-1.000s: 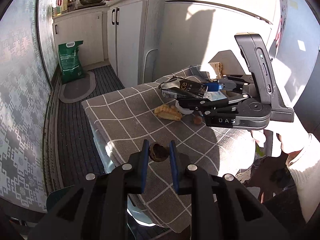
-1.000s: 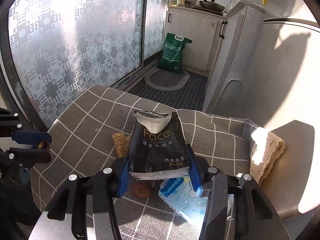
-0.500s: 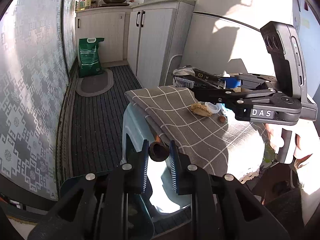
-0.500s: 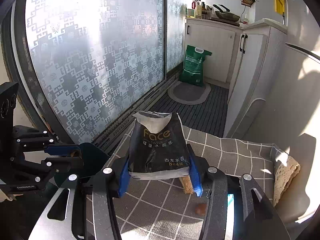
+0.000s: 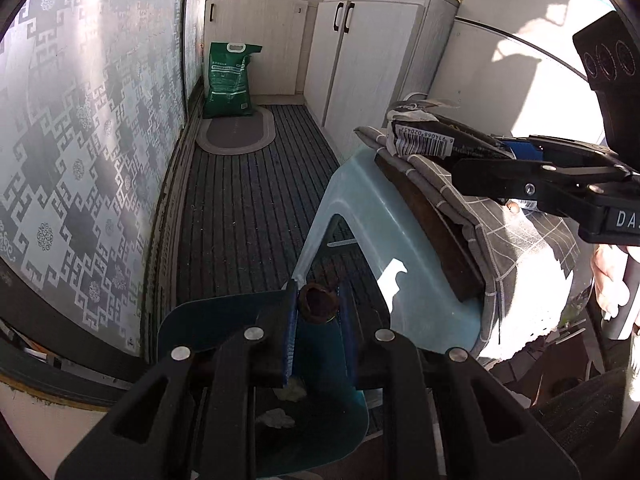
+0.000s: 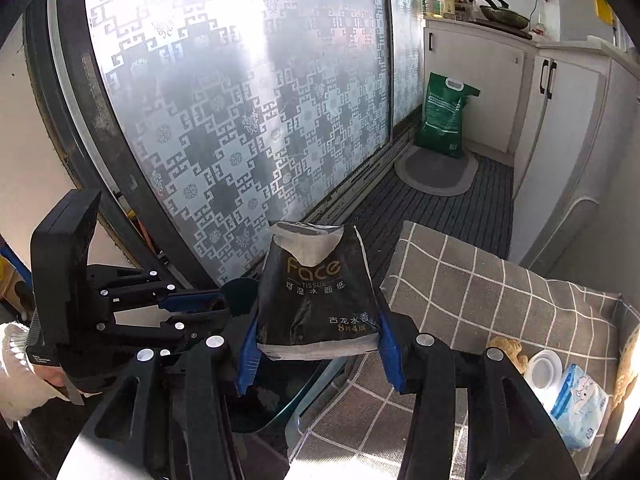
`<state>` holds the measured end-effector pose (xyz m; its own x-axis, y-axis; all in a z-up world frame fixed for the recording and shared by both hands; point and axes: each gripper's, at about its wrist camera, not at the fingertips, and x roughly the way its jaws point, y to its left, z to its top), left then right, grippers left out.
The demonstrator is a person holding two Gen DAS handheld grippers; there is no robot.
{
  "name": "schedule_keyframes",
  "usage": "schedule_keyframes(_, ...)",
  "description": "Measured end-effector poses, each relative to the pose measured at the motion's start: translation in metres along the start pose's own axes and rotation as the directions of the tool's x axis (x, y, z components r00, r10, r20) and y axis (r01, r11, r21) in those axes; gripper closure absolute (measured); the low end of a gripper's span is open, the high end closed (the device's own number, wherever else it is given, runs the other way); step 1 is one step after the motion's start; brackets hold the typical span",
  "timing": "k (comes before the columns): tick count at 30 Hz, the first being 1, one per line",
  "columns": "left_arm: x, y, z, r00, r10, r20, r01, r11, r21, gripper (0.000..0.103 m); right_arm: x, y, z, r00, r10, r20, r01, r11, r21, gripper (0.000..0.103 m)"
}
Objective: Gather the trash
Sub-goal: 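Carry the tissue pack and shells over the teal bin and open both tools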
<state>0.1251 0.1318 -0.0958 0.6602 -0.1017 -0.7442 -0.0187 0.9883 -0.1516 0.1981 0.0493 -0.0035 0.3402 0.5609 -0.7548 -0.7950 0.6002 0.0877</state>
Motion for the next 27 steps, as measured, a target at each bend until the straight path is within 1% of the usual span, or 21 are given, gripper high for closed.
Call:
schedule_keyframes(5, 0.008, 0.02, -0.016, 0.999, 0.024, -0.041, -0.025, 0.999, -0.022, 0.081, 0.016, 0.02, 0.0, 0.999, 0.023, -0.046, -0.023, 1.0, -0.013, 0.053)
schedule_keyframes(8, 0.013, 0.031, -0.025, 0.997, 0.025, -0.077, -0.028, 0.999, -0.031, 0.081, 0.026, 0.032, -0.001, 0.997, 0.039, -0.073, -0.041, 0.999, -0.023, 0.053)
schedule_keyframes(13, 0.022, 0.047, -0.042, 0.99, 0.037, -0.133, -0.042, 0.998, -0.039, 0.081, 0.045, 0.048, -0.002, 0.991, 0.04, -0.128, -0.046, 0.998, -0.041, 0.053)
schedule_keyframes(15, 0.026, 0.053, -0.049, 0.987, 0.021, -0.162, -0.029, 0.998, -0.051, 0.081, 0.053, 0.054, -0.004, 0.987, 0.044, -0.153, -0.052, 0.998, -0.048, 0.053)
schedule_keyframes(20, 0.034, 0.064, -0.065, 0.979, 0.017, -0.204, -0.03, 0.998, -0.061, 0.081, 0.072, 0.067, -0.01, 0.975, 0.057, -0.215, -0.072, 0.996, -0.06, 0.053)
schedule_keyframes(23, 0.041, 0.07, -0.073, 0.971, 0.009, -0.24, -0.026, 0.997, -0.067, 0.081, 0.083, 0.072, -0.012, 0.967, 0.061, -0.247, -0.076, 0.996, -0.053, 0.053)
schedule_keyframes(27, 0.044, 0.075, -0.081, 0.965, 0.009, -0.262, -0.028, 0.997, -0.068, 0.081, 0.097, 0.076, -0.015, 0.957, 0.067, -0.284, -0.081, 0.996, -0.04, 0.053)
